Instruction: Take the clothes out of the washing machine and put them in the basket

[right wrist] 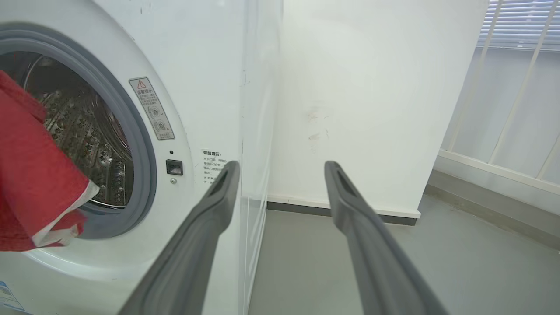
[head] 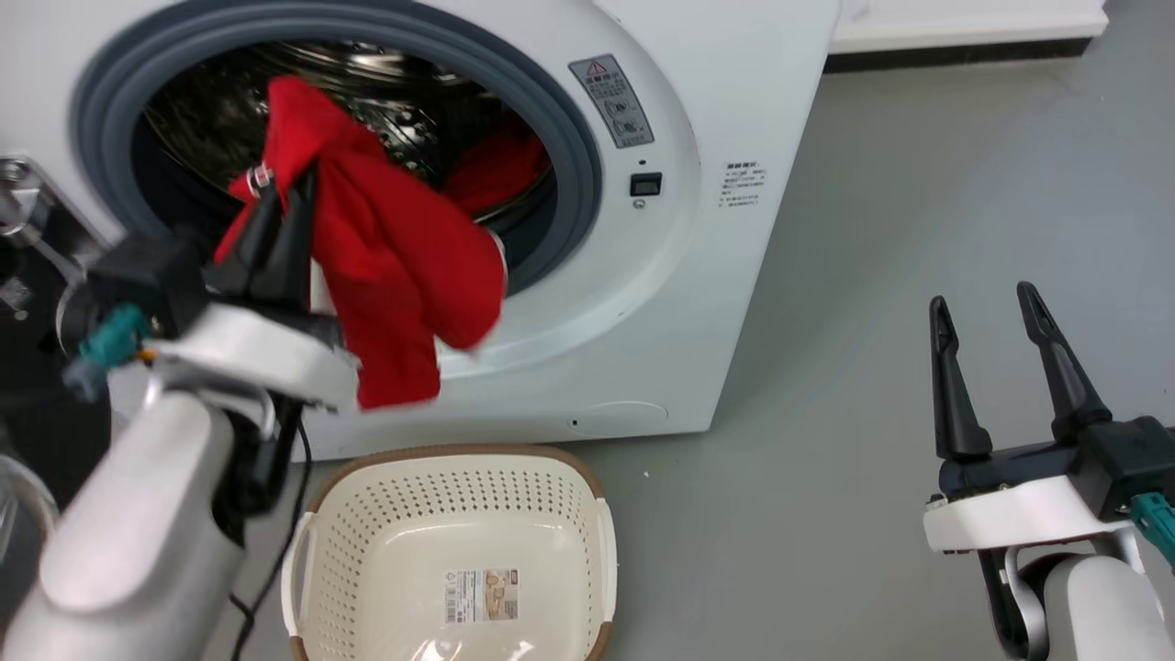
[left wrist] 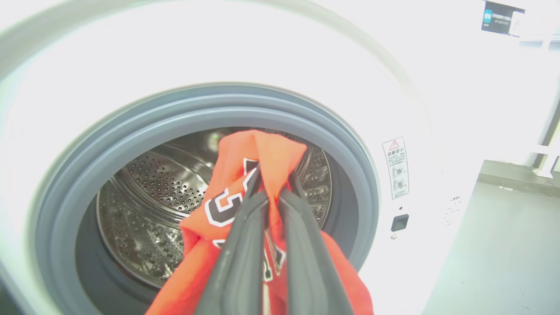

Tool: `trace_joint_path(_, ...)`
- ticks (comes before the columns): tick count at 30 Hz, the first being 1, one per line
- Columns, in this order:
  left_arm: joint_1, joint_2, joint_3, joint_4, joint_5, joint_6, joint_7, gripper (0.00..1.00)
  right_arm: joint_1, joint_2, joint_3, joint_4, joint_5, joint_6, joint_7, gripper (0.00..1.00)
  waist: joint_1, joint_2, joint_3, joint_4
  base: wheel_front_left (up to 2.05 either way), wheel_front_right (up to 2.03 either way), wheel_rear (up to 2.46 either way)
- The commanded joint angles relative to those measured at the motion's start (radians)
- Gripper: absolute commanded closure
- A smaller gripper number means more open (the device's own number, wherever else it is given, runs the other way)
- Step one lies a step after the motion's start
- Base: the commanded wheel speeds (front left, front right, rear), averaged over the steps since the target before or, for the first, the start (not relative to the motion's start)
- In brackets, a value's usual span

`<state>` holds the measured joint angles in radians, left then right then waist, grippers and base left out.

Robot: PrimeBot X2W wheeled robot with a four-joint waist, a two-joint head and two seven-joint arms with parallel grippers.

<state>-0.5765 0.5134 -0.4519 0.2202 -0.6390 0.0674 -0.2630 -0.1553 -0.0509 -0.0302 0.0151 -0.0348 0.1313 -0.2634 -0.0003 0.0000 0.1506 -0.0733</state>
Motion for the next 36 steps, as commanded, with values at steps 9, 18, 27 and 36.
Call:
trace_joint_path(9, 0.265, 0.018, -0.014, -0.244, 0.013, 0.093, 0.015, 1.0, 0.046, 0.001, -0.027, 0.0, 0.004, -0.001, -0.002, 0.0, 0.0003, 0.0, -0.041, 0.033, 0.0, 0.0, 0.0)
trace_joint_path(18, 0.354, 0.019, -0.075, -0.158, -0.012, 0.074, 0.078, 1.0, 0.008, 0.001, -0.02, -0.013, -0.002, -0.001, -0.002, 0.0, 0.0003, 0.0, 0.039, 0.035, 0.0, 0.0, 0.0)
trace_joint_path(27, 0.256, -0.055, -0.154, 0.192, 0.01, -0.031, 0.054, 1.0, -0.04, 0.001, -0.014, -0.035, -0.014, -0.001, -0.002, 0.0, 0.0003, 0.0, 0.193, -0.008, 0.0, 0.0, 0.0)
trace_joint_path(36, 0.084, -0.117, -0.176, 0.552, 0.028, -0.119, 0.027, 1.0, -0.096, 0.002, -0.007, -0.072, -0.017, -0.001, -0.002, 0.0, 0.0003, 0.0, 0.359, -0.075, 0.0, 0.0, 0.0)
